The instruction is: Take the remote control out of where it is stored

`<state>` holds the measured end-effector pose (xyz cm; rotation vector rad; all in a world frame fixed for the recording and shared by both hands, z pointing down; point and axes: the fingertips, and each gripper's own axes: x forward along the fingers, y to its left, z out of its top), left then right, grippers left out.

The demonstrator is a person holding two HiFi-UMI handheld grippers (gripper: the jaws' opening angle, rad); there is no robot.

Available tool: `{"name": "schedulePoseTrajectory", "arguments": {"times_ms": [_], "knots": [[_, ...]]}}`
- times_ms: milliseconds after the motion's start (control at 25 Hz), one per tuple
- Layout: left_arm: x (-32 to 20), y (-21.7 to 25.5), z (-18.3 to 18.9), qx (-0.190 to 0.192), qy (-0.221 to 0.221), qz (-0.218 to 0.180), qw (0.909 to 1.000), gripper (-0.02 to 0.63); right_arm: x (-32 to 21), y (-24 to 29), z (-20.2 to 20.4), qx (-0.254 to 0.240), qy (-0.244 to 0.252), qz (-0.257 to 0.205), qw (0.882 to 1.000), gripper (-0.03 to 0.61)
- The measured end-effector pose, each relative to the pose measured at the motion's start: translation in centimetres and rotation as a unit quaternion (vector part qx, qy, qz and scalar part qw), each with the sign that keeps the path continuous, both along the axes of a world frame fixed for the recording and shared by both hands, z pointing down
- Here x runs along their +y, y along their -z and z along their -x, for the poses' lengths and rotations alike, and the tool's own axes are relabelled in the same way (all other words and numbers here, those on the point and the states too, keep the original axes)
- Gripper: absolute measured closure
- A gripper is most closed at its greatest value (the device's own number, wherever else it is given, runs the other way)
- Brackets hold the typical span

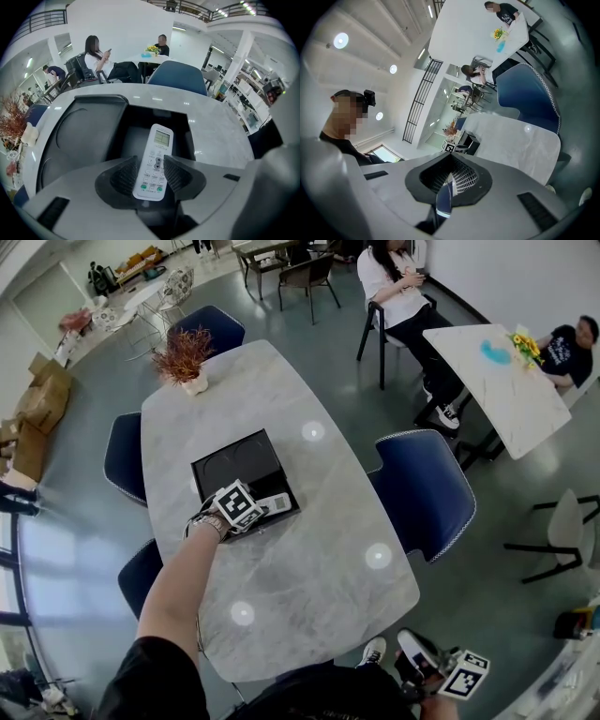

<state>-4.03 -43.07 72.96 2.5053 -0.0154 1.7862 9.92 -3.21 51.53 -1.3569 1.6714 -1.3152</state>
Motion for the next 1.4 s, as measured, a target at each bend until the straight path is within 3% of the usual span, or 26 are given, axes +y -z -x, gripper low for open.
{"name": "schedulePoseTrajectory", "arguments": {"times_ms": [360, 520, 680, 920, 1160, 1400], "knots": [[0.8, -0.8, -0.2, -0.005, -0.023, 0.032, 0.9992, 0.413, -1.0, 0.1, 0.7, -0.015, 0.002, 0.000, 1.000, 0.571], [1.8, -1.3, 0.0, -0.021, -0.048, 0.045, 0.9976, 0.413, -1.0, -0.3, 0.4, 0.006, 0.006, 0.005, 1.000, 0.571], [0.9, -2.4, 0.7, -0.064, -0.107, -0.028, 0.9918, 0.414, -1.4, -0.1, 0.9, -0.012, 0.005, 0.004, 1.000, 0.571], [1.0, -2.3, 0.8, -0.049, -0.088, -0.020, 0.9947, 0.414, -1.4, -0.2, 0.7, -0.016, 0.001, 0.007, 1.000, 0.571], [0.7, -1.9, 0.6, -0.052, -0.082, -0.044, 0.9943, 0.417, -1.6, 0.0, 0.6, -0.016, 0.004, 0.005, 1.000, 0.571], [0.5, -2.2, 0.9, -0.053, -0.114, -0.133, 0.9830, 0.417, -1.7, 0.1, 0.6, -0.017, 0.004, 0.003, 1.000, 0.571]]}}
